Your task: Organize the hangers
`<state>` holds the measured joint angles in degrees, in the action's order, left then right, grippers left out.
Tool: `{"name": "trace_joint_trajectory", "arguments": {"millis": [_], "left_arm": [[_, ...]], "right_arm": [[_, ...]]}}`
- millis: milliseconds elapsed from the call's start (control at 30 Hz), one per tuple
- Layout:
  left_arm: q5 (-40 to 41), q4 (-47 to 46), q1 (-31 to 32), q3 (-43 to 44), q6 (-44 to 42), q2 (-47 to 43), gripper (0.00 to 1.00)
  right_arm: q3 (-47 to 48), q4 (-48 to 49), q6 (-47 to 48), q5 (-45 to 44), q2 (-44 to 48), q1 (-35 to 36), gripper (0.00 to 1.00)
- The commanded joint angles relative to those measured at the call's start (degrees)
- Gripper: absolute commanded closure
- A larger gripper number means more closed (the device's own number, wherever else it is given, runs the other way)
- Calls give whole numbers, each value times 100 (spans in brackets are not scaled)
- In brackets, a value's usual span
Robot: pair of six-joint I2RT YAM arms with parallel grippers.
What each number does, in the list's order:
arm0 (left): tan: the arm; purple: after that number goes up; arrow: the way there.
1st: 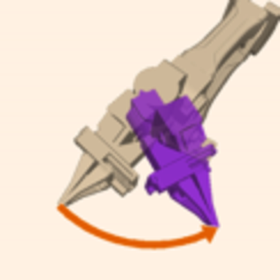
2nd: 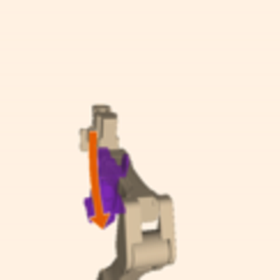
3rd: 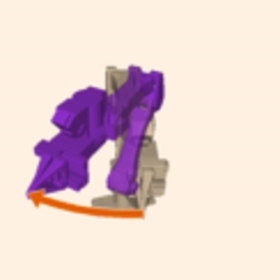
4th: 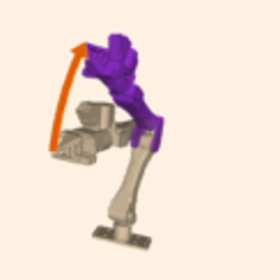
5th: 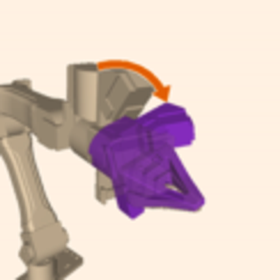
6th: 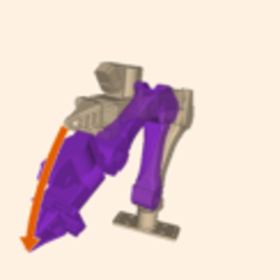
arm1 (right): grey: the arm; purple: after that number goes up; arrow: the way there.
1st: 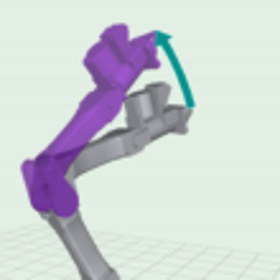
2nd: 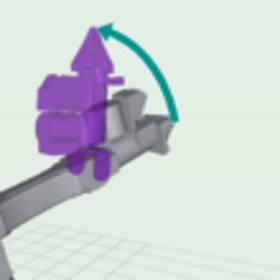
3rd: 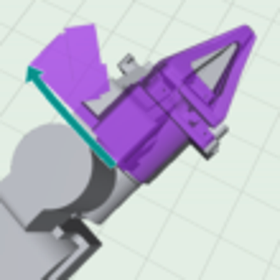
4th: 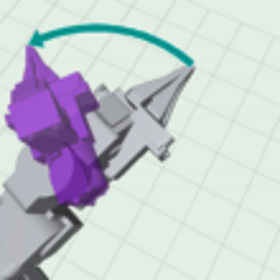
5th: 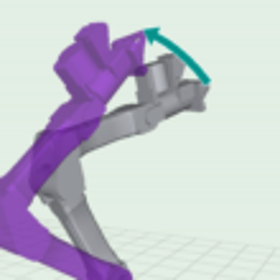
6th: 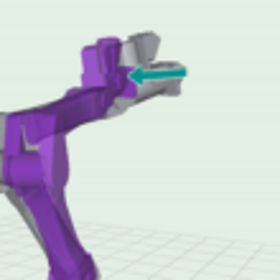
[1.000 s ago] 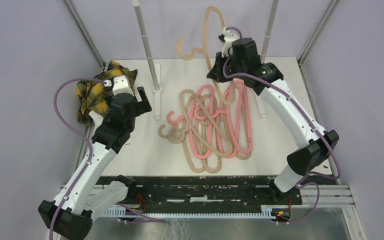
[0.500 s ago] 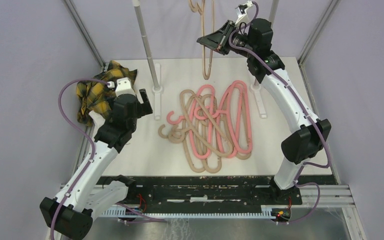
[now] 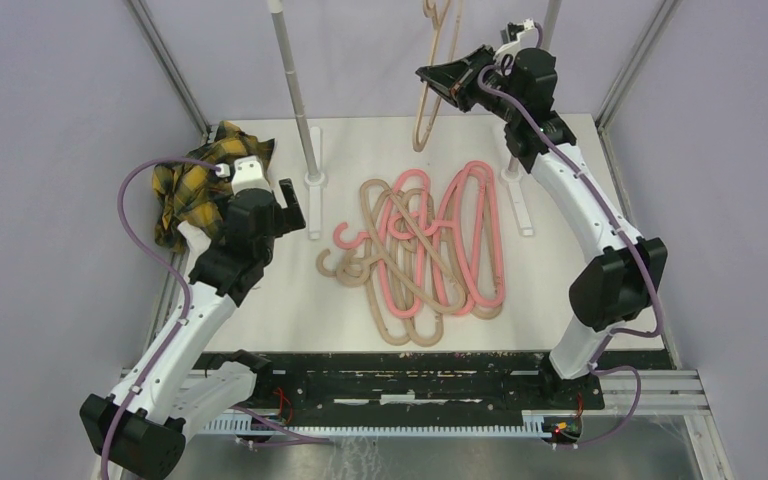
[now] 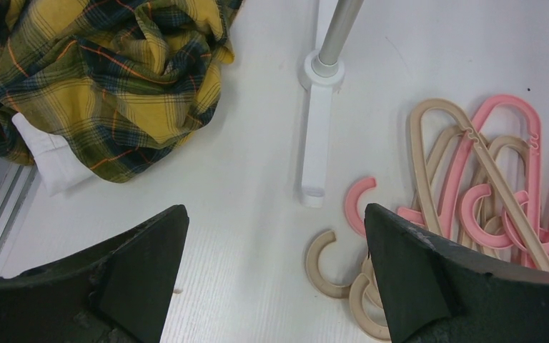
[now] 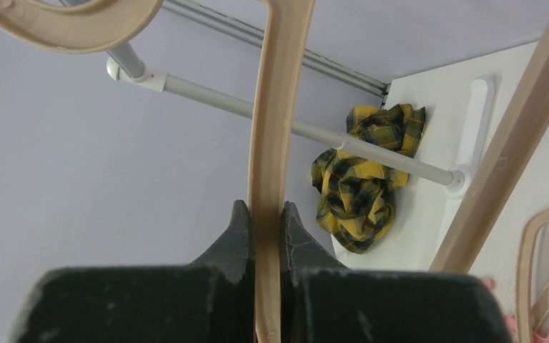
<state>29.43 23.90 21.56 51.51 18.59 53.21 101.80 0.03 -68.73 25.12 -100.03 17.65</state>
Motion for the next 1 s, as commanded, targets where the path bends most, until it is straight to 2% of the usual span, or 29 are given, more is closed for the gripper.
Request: {"name": "trace_joint_trajectory", "arguments": {"millis": [0,67,167,333,467,600,767,967], "left_arm": [[-10,-175,-21,-16,94,-30,0],[-15,-175,-26,-49,101,-30,0],[-23,-183,-21,-66,131,-10,0],[-63,-192,-25,-46,149,77,1],[-84,-193,-29,-47,154,152,1],[-83,-193,-31,-83,150,241,1],[-201,-229,-30,-78,227,420,1],[-234,-314,-29,-55,285,654,1]], "right_arm": [[-238,-41,-180,-20,338,-193,96],[-422,0,-201,108,386,-259,88],[-638,-48,182,271,588,-292,60],[-891,-954,1534,-189,1387,-294,3],[-1418,-1307,2401,-899,2254,-305,0],[-1828,-2150,3387,-1746,3060,-291,0],[-2606,-3213,4432,-2288,3707,-205,0],[-3759,-3631,5036,-2574,4168,565,7]]}}
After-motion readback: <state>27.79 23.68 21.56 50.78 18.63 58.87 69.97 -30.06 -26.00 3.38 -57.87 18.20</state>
